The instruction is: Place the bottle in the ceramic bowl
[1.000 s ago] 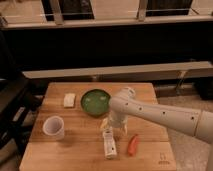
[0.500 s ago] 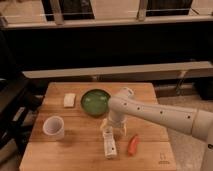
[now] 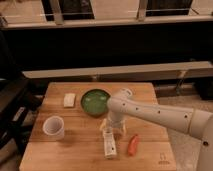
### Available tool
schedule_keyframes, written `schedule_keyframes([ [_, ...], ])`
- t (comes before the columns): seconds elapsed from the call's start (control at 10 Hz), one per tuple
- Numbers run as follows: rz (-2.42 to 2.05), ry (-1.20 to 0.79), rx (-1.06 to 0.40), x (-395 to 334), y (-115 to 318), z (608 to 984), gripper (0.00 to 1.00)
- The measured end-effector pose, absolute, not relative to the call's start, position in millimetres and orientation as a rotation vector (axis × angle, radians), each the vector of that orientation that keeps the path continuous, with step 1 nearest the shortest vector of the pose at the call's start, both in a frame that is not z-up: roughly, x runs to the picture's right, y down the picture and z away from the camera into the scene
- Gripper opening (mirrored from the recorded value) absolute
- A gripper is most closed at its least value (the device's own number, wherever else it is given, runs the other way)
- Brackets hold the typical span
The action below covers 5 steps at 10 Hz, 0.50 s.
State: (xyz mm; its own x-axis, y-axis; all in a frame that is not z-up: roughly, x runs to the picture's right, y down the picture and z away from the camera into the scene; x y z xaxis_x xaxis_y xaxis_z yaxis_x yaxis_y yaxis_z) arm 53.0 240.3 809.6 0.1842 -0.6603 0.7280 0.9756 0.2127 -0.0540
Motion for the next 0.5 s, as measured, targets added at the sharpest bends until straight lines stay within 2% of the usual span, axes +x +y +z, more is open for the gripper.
schedule_keyframes([
  [0.1, -1.256, -0.650, -0.596, 53.4, 241.4, 810.7, 0.79],
  [0.2, -1.245, -0.646, -0.596, 52.1, 242.3, 810.5, 0.74],
  [0.5, -1.233, -0.640, -0.600, 53.0, 244.0, 812.0, 0.72],
])
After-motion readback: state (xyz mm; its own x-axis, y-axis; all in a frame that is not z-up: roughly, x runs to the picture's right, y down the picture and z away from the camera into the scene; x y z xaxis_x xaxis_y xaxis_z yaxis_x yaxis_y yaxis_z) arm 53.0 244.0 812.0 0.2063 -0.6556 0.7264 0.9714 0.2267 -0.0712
